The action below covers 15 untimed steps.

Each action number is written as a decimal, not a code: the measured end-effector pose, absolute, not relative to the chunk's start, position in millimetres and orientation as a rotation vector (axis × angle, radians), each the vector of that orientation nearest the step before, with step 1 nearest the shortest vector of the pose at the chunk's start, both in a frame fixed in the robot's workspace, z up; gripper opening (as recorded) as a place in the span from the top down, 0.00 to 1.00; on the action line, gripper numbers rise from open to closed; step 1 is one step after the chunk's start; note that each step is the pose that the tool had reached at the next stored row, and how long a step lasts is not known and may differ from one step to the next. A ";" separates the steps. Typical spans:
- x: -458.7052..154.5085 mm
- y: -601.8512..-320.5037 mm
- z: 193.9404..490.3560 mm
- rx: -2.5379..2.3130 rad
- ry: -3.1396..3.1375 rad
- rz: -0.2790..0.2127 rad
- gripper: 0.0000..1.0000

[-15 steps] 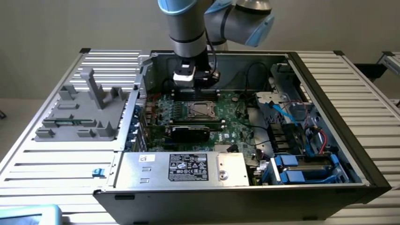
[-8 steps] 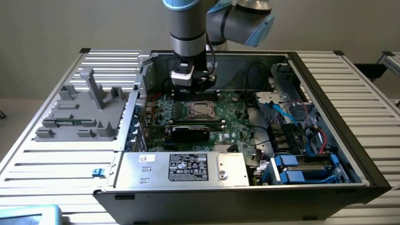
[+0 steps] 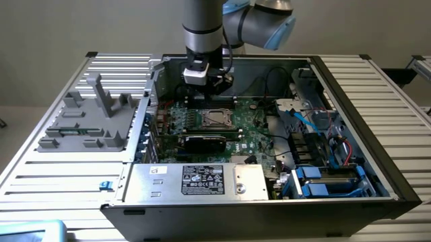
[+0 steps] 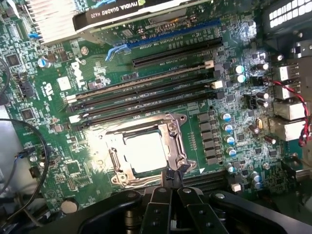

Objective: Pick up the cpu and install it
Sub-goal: 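Install the first cpu locking lever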

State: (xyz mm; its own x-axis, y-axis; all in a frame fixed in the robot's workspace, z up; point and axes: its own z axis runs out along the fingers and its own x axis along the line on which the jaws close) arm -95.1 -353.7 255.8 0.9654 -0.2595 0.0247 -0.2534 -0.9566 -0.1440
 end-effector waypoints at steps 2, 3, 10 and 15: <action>-95.1 -353.7 260.2 -2.983 0.391 -0.064 0.89; -95.1 -353.7 262.4 -2.987 0.392 -0.063 0.89; -95.1 -353.7 275.1 -3.020 0.395 -0.057 0.89; -93.7 -353.7 285.8 -3.042 0.398 -0.051 0.89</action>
